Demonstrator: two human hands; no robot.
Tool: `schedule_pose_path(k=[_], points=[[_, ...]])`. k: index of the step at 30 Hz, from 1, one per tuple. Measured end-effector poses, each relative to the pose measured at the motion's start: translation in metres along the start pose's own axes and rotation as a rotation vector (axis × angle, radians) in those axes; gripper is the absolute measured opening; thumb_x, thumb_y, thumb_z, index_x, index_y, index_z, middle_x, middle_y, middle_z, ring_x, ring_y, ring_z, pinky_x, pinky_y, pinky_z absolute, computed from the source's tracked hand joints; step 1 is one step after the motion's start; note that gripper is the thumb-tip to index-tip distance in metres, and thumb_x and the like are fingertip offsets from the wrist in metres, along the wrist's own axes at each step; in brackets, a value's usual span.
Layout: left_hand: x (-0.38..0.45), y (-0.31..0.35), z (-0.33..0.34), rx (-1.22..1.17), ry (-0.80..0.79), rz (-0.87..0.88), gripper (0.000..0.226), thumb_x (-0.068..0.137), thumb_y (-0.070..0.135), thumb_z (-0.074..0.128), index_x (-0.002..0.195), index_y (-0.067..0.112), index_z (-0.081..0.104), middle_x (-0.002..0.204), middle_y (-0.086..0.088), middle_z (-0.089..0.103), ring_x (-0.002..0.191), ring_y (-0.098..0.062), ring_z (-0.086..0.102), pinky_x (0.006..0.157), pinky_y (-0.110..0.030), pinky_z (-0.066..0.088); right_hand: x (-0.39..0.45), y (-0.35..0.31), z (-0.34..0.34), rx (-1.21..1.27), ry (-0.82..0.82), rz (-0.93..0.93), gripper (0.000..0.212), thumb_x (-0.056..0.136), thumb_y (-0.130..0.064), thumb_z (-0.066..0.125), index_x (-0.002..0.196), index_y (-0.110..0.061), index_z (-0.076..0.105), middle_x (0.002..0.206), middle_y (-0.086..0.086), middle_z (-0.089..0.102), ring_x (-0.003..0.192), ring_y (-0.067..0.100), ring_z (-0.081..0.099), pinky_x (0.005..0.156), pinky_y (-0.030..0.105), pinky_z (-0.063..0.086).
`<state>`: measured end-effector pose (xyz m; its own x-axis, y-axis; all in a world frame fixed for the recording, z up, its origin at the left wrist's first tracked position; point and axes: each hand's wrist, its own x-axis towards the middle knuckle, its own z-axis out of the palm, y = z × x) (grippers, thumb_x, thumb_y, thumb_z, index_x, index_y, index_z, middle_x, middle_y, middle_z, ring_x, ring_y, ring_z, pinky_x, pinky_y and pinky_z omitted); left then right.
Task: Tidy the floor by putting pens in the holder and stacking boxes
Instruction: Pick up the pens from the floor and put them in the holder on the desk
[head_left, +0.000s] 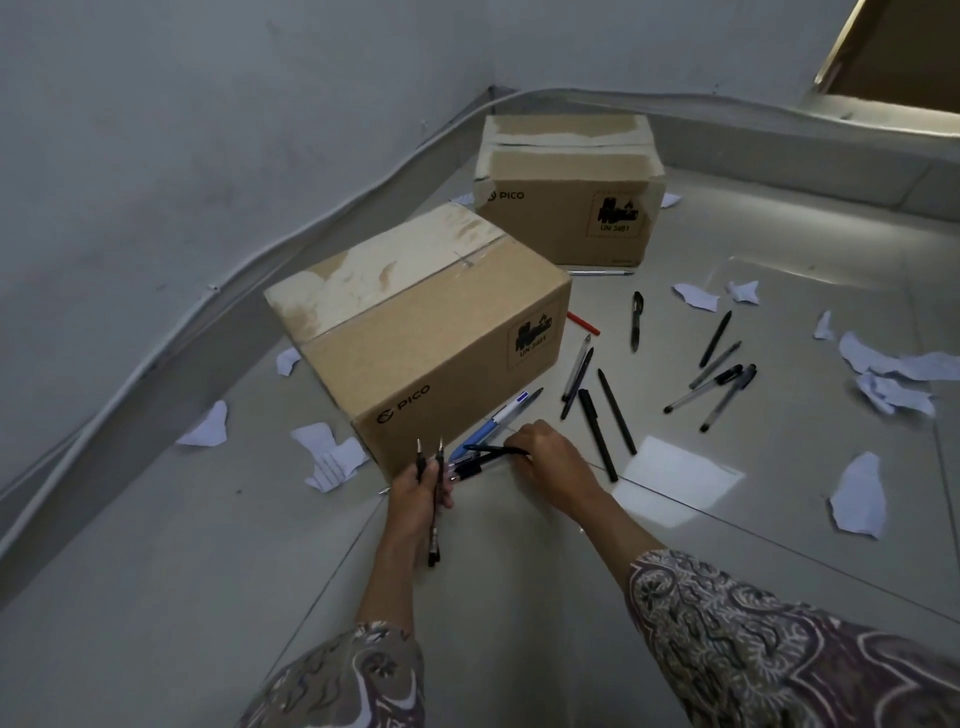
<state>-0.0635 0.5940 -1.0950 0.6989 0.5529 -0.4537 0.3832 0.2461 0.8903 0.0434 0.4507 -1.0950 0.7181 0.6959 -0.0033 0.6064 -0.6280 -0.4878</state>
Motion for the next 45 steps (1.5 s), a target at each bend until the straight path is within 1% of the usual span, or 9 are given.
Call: schedule_pose_path(k=[5,19,24,31,35,38,40,42,45], points=[[-0.007,-0.006,-0.021,0.005,0.026,-0.064,0.028,0.099,0.016,0.039,0.081,0.011,0.060,0.065,-0.005,0.054,0.055,-0.016,0.047,0.055,-0.026,0.034,0.006,-0.009,0.010,-0.088,-0.066,-0.063,0.027,0.091,-0.004,0.046,0.110,-0.006,0.064,0.111,0.013,0.060,0.101,0.026,0.052,0.079,0.036,0.046],[-0.013,-0.007,-0.023,0.045,-0.069,-0.177,0.027,0.099,0.009,0.037,0.082,0.007,0.058,0.068,-0.006,0.052,0.055,-0.015,0.045,0.050,-0.025,0.036,0.009,-0.019,0.015,-0.312,-0.167,-0.156,0.027,0.090,0.000,0.042,0.114,0.002,0.057,0.112,0.019,0.059,0.111,0.031,0.048,0.084,0.041,0.042],[-0.014,-0.005,-0.006,0.020,-0.097,-0.204,0.025,0.099,0.009,0.036,0.083,0.006,0.056,0.071,-0.009,0.056,0.056,-0.017,0.048,0.051,-0.027,0.039,-0.003,-0.006,0.008,-0.284,-0.043,-0.235,0.029,0.080,0.012,0.049,0.107,0.007,0.059,0.100,0.023,0.060,0.100,0.037,0.053,0.072,0.043,0.047],[-0.006,0.009,0.047,-0.109,-0.207,-0.208,0.025,0.100,0.006,0.030,0.092,0.004,0.054,0.069,-0.005,0.048,0.057,-0.014,0.043,0.053,-0.026,0.037,-0.010,0.024,-0.015,0.025,0.106,0.177,0.018,0.090,-0.007,0.050,0.104,0.002,0.057,0.106,0.019,0.055,0.104,0.031,0.049,0.082,0.033,0.039],[-0.002,0.027,0.085,-0.126,-0.289,-0.171,0.025,0.098,0.002,0.032,0.086,0.008,0.052,0.070,-0.005,0.046,0.060,-0.014,0.042,0.055,-0.025,0.036,-0.012,0.036,-0.037,0.282,0.246,0.331,0.009,0.089,-0.005,0.053,0.089,0.002,0.059,0.086,0.015,0.057,0.081,0.026,0.053,0.067,0.025,0.032],[0.008,0.044,0.116,-0.099,-0.318,-0.117,0.022,0.099,0.004,0.032,0.086,0.008,0.048,0.073,-0.006,0.051,0.066,-0.016,0.051,0.059,-0.026,0.043,-0.011,0.046,-0.052,0.418,0.339,0.386,0.014,0.088,-0.006,0.054,0.076,-0.010,0.051,0.068,0.000,0.052,0.059,0.009,0.045,0.053,0.020,0.033],[0.018,0.059,0.138,-0.047,-0.353,-0.078,0.015,0.100,0.007,0.031,0.094,0.005,0.044,0.078,-0.009,0.059,0.073,-0.019,0.060,0.064,-0.027,0.049,-0.007,0.058,-0.062,0.437,0.376,0.413,0.016,0.088,-0.008,0.057,0.074,-0.012,0.048,0.063,-0.006,0.049,0.056,0.002,0.043,0.050,0.012,0.035],[0.026,0.073,0.154,0.015,-0.380,-0.035,0.011,0.100,0.010,0.031,0.102,0.005,0.041,0.086,-0.012,0.065,0.084,-0.024,0.063,0.075,-0.034,0.052,-0.003,0.067,-0.073,0.482,0.396,0.440,0.018,0.086,-0.008,0.060,0.072,-0.012,0.049,0.062,-0.004,0.050,0.056,0.008,0.044,0.053,0.013,0.036],[0.041,0.100,0.183,0.176,-0.429,0.043,0.015,0.100,0.013,0.034,0.111,0.005,0.042,0.097,-0.012,0.067,0.095,-0.025,0.063,0.089,-0.038,0.049,0.009,0.093,-0.102,0.548,0.405,0.500,0.030,0.082,-0.009,0.065,0.061,-0.015,0.044,0.057,-0.001,0.046,0.057,0.016,0.043,0.057,0.028,0.040]])
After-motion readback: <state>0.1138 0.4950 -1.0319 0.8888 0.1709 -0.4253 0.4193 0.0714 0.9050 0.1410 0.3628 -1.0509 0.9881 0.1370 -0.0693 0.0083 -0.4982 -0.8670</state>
